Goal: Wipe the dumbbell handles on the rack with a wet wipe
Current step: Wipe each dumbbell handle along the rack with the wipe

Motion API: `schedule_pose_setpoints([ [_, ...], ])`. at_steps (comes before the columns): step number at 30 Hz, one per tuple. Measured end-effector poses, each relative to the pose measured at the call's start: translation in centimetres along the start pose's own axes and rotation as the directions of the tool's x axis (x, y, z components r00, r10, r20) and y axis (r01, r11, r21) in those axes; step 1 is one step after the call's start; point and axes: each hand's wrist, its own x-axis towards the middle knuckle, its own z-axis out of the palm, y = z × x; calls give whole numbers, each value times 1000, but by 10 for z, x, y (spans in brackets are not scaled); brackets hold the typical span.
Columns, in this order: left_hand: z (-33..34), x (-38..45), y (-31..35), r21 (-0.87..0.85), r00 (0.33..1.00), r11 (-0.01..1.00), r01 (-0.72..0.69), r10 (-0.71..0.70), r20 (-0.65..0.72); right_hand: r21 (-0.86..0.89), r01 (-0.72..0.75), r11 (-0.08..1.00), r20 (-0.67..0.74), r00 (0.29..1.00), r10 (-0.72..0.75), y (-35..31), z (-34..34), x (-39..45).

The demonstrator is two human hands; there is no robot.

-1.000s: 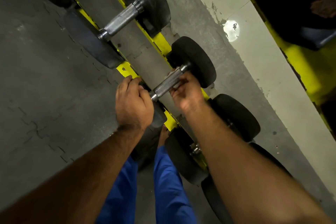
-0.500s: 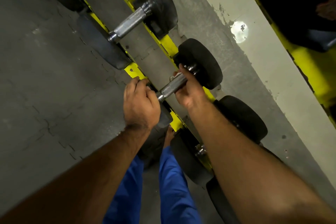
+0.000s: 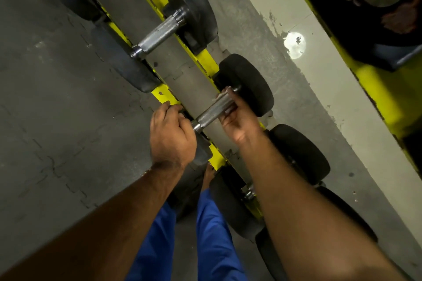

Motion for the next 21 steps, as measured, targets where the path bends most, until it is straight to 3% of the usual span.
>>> schedule_pose_setpoints([
  [2,1,0,0,-10,1000,1000,-7,7,-3,15,-45,999,21,999,45,19,-2,-9],
  [6,3,0,1,-2,1000,1000,-3,3,-20,-173,-226,959,41,971,236,40,-2,-19],
  [10,4,0,-2,4,1000,1000,5,-5,-20,-21,-87,996,8,996,87,14,4,1],
  [16,3,-1,-1,0,1000,1000,12,-12,-9,-263,-200,944,-4,979,206,30,8,-6],
  [19,3,0,0,14,1000,1000,19,-19,-6,-56,-188,981,36,981,190,31,14,2],
  [21,3,-1,1,12,1000,1000,8,-8,-5,-40,-181,983,53,982,183,44,9,6],
])
